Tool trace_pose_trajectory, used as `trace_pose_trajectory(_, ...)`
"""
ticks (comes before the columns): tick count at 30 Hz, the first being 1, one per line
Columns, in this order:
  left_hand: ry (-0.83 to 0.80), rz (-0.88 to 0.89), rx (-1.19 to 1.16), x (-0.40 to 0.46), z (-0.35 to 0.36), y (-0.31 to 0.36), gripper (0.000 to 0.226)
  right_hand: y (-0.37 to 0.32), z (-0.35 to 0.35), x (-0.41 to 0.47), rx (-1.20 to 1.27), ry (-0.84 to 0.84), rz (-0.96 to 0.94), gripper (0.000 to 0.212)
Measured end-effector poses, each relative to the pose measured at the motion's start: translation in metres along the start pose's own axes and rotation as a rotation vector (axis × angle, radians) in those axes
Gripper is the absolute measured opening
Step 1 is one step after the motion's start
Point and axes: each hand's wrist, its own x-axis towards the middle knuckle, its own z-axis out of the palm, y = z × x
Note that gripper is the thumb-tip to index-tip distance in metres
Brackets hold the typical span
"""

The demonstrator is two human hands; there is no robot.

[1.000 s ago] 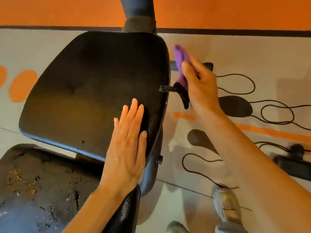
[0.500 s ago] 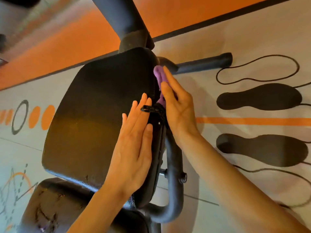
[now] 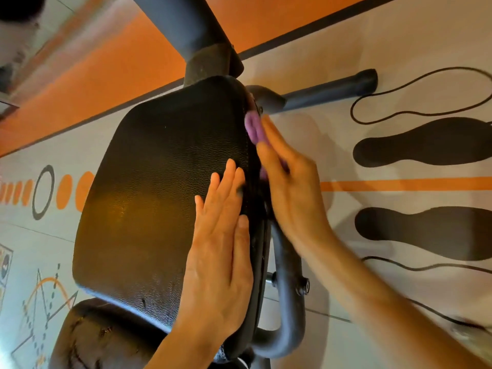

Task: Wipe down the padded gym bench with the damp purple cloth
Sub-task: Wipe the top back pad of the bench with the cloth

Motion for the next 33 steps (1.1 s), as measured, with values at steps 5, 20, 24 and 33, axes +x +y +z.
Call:
trace_pose_trajectory(5,0.008,0.007,0.016,0.0,0.001,-0.002,0.049,-0.01,0.006,0.061,-0.221,0.043,-0.047,0.029)
trace_pose_trajectory(20,-0.003,0.022,0.007,0.002,0.002,-0.002,0.05,-0.021,0.007,0.129,-0.267,-0.044,-0.011,0.031)
trace_pose_trajectory(24,0.0,0.026,-0.006,0.002,0.002,-0.002,0.05,-0.007,0.003,0.027,-0.13,0.016,-0.058,0.036)
trace_pose_trajectory(33,-0.024,-0.024,-0.141,0.001,-0.006,-0.001,0.049,-0.017,-0.005,0.034,-0.122,-0.005,0.013,0.034)
